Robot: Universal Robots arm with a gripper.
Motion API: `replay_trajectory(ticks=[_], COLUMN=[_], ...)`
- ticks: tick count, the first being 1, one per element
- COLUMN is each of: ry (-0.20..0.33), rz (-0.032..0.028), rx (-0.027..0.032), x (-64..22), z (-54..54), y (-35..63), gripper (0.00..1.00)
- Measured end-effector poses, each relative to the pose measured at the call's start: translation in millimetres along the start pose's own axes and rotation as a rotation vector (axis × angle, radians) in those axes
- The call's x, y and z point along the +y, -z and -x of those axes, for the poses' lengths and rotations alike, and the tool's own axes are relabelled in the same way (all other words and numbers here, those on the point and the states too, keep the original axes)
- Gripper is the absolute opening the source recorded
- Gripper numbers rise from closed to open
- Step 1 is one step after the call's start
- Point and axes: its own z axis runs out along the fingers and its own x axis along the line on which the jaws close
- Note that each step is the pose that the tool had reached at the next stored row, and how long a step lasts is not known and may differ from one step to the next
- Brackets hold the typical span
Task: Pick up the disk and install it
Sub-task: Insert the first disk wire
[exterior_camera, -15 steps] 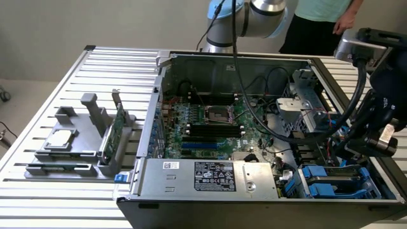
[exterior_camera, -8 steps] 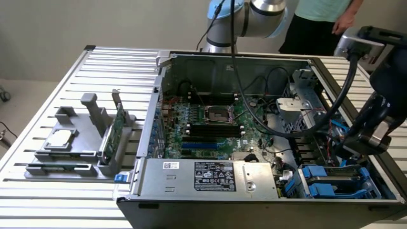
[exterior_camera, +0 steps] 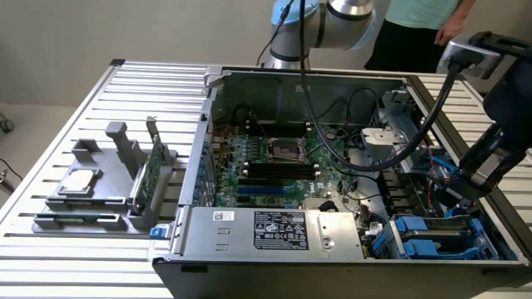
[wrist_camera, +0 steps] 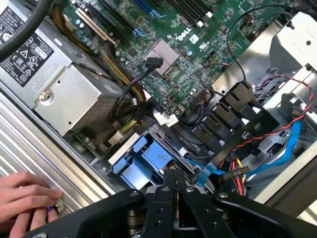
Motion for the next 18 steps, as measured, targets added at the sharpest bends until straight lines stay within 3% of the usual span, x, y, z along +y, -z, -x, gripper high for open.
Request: replay_trajectory(ticks=[18], ry=[-0.308], rz=[0.0158], rx=[-0.0054], x=[0.0], z=[0.0], y=[0.0], gripper=[0.11])
